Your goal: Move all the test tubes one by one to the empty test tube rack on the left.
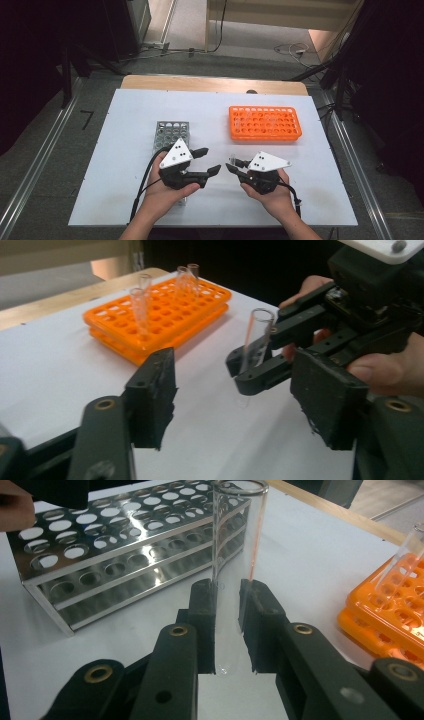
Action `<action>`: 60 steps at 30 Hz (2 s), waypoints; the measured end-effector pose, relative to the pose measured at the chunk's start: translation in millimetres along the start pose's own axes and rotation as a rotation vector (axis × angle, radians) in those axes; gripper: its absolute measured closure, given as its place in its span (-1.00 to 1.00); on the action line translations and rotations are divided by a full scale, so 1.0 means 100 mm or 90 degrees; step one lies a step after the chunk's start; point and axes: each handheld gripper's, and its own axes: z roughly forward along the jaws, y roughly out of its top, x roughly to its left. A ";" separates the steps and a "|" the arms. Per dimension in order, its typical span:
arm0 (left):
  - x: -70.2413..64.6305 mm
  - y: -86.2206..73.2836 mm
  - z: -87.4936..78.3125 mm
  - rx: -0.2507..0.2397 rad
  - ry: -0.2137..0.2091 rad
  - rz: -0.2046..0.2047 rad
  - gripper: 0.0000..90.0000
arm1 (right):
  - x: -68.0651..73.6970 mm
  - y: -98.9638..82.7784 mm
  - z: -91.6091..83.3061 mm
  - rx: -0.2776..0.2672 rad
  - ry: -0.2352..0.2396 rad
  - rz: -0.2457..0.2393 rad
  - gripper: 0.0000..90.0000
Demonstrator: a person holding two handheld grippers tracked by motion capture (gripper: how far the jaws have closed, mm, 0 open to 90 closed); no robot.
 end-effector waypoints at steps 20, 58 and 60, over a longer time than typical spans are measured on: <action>-0.15 0.02 0.12 0.047 -0.017 -0.014 0.38 | 0.26 0.04 0.09 0.019 0.017 -0.070 0.65; -0.14 0.01 0.13 0.043 0.012 0.009 0.67 | 0.21 0.00 0.10 0.003 0.049 -0.045 0.45; -0.12 0.01 0.12 0.039 0.015 0.008 0.67 | 0.18 -0.01 0.09 -0.004 0.058 -0.031 0.24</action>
